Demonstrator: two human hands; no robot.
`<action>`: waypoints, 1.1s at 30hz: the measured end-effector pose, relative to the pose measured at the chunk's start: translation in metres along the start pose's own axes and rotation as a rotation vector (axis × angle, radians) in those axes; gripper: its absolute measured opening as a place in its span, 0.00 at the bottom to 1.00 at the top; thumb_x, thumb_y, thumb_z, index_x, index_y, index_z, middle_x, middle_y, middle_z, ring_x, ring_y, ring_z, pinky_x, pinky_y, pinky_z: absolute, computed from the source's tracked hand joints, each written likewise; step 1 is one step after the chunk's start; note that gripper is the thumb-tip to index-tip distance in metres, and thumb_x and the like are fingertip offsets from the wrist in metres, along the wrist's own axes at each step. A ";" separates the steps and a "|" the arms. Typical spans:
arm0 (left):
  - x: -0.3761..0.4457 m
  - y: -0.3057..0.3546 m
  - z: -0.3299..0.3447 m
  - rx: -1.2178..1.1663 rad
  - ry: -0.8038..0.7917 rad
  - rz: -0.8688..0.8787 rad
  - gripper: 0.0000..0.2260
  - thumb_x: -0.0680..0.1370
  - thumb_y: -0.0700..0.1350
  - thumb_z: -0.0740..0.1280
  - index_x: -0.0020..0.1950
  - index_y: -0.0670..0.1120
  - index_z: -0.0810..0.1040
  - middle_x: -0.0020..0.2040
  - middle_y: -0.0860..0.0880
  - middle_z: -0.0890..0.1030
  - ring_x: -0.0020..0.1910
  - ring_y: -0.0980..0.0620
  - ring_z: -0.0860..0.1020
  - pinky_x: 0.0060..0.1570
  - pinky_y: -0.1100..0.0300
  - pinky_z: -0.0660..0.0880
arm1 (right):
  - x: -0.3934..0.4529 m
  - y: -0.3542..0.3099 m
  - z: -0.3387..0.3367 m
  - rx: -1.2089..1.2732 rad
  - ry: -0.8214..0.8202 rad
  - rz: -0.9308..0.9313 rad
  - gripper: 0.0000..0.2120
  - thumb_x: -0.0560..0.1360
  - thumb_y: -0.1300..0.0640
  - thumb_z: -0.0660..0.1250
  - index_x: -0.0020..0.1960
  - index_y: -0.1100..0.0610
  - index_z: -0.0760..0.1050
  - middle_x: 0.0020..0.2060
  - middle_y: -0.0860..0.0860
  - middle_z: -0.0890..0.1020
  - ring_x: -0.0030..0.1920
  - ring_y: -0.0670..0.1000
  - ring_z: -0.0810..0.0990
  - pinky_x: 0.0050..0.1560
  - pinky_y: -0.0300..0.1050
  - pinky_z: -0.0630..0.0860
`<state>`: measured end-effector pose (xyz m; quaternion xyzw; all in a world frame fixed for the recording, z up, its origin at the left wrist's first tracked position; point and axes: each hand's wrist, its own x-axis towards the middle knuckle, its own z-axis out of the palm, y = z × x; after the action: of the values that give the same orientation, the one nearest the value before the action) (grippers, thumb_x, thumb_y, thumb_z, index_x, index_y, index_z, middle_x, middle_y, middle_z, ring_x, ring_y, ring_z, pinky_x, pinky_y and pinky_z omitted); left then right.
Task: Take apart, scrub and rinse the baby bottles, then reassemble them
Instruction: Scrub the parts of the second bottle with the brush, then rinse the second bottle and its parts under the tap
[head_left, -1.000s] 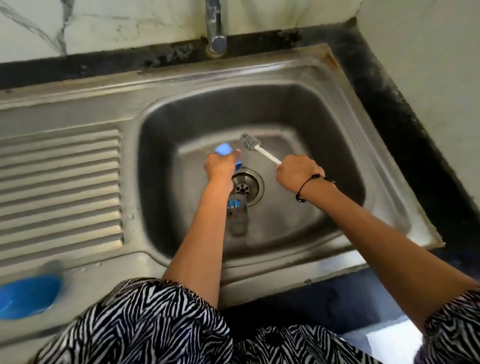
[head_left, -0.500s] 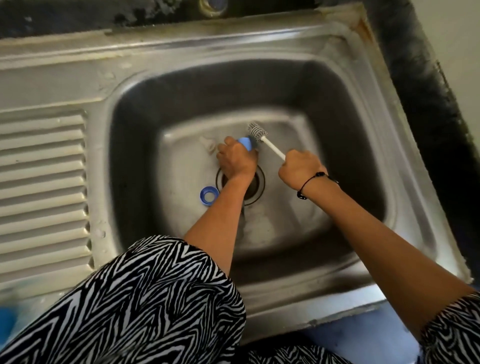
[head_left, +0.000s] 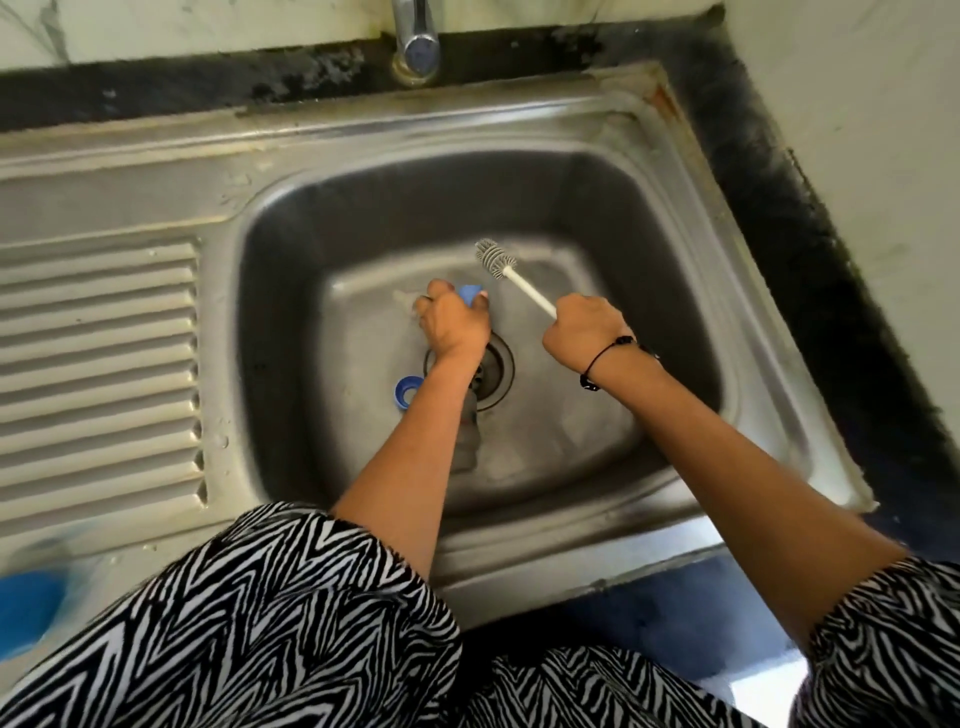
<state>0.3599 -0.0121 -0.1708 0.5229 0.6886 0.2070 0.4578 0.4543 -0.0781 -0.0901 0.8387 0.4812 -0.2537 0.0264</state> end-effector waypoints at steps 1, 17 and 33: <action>-0.006 0.004 -0.002 -0.014 -0.003 0.014 0.17 0.79 0.45 0.65 0.65 0.40 0.68 0.66 0.39 0.66 0.63 0.39 0.70 0.62 0.54 0.67 | -0.004 0.002 -0.003 0.018 0.023 -0.001 0.15 0.77 0.62 0.57 0.62 0.63 0.71 0.57 0.62 0.76 0.57 0.62 0.76 0.48 0.47 0.71; -0.101 0.110 0.035 0.053 -0.213 0.404 0.09 0.77 0.39 0.62 0.55 0.43 0.77 0.61 0.42 0.70 0.57 0.44 0.74 0.59 0.60 0.68 | -0.028 0.122 -0.072 0.072 0.522 -0.026 0.15 0.74 0.69 0.59 0.61 0.61 0.68 0.54 0.60 0.75 0.53 0.60 0.74 0.51 0.50 0.70; -0.089 0.178 0.103 0.152 -0.285 0.645 0.07 0.76 0.38 0.63 0.50 0.44 0.78 0.53 0.45 0.78 0.55 0.48 0.75 0.58 0.55 0.72 | 0.021 0.180 -0.071 -0.158 0.616 0.072 0.18 0.76 0.69 0.56 0.64 0.63 0.71 0.59 0.60 0.74 0.60 0.61 0.68 0.59 0.50 0.67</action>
<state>0.5441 -0.0472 -0.0490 0.7694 0.4310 0.2139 0.4201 0.6393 -0.1374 -0.0738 0.8878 0.4549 0.0512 -0.0466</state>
